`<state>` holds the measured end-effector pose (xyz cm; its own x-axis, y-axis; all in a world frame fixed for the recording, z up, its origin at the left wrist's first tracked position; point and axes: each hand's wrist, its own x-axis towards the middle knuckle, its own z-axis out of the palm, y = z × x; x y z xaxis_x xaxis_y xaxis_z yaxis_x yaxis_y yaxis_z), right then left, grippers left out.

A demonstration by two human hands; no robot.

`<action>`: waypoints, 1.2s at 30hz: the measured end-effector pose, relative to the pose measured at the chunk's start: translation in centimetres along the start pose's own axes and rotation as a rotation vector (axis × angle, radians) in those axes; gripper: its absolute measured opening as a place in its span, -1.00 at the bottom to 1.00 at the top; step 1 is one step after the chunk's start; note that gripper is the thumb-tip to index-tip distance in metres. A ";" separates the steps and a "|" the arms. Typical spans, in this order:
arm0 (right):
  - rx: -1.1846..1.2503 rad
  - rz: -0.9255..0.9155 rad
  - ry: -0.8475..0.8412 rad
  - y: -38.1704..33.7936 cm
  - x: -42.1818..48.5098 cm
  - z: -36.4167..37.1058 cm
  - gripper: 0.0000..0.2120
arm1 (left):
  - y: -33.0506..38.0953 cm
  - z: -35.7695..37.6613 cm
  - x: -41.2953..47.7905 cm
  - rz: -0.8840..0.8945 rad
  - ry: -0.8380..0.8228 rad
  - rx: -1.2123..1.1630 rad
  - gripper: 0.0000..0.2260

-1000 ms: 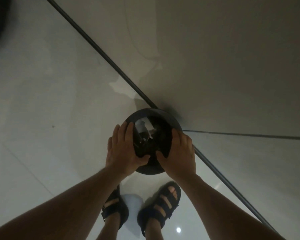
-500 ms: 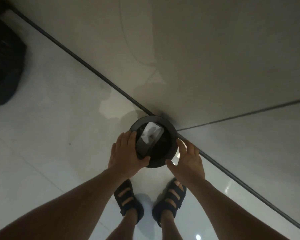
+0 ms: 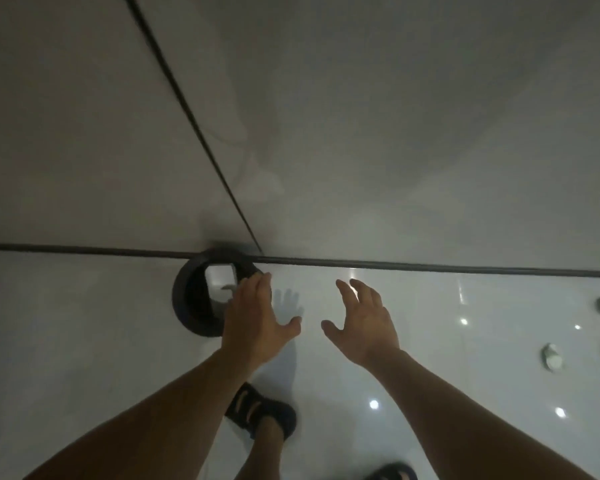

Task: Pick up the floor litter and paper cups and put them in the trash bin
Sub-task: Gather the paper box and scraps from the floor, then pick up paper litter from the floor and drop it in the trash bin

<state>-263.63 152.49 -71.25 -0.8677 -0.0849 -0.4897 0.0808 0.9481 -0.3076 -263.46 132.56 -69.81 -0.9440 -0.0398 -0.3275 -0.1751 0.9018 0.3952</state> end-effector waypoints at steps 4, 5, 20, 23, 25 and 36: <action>0.052 0.101 0.043 8.2 -5.0 -1.4 -0.23 | 7.9 3.0 -1.7 0.145 -0.066 0.083 -0.15; 0.067 0.128 0.055 10.3 -6.6 -1.7 -0.23 | 9.9 3.9 -2.4 0.163 -0.088 0.103 -0.16; 0.324 0.592 0.199 36.4 -27.4 -4.1 -0.25 | 37.4 16.0 -12.7 0.502 -0.390 0.319 -0.15; 0.383 0.665 0.226 40.1 -29.2 -4.3 -0.25 | 41.4 18.5 -13.5 0.572 -0.421 0.359 -0.16; 0.413 0.716 0.235 42.5 -30.1 -4.5 -0.26 | 44.1 20.1 -14.0 0.617 -0.447 0.355 -0.17; 0.510 0.912 0.238 56.4 -29.7 -7.5 -0.25 | 59.3 28.8 -11.4 0.759 -0.619 0.367 -0.20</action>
<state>-236.92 210.75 -67.93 -0.4452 0.7048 -0.5523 0.8945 0.3789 -0.2375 -255.03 198.89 -67.40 -0.4439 0.7258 -0.5256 0.5977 0.6768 0.4298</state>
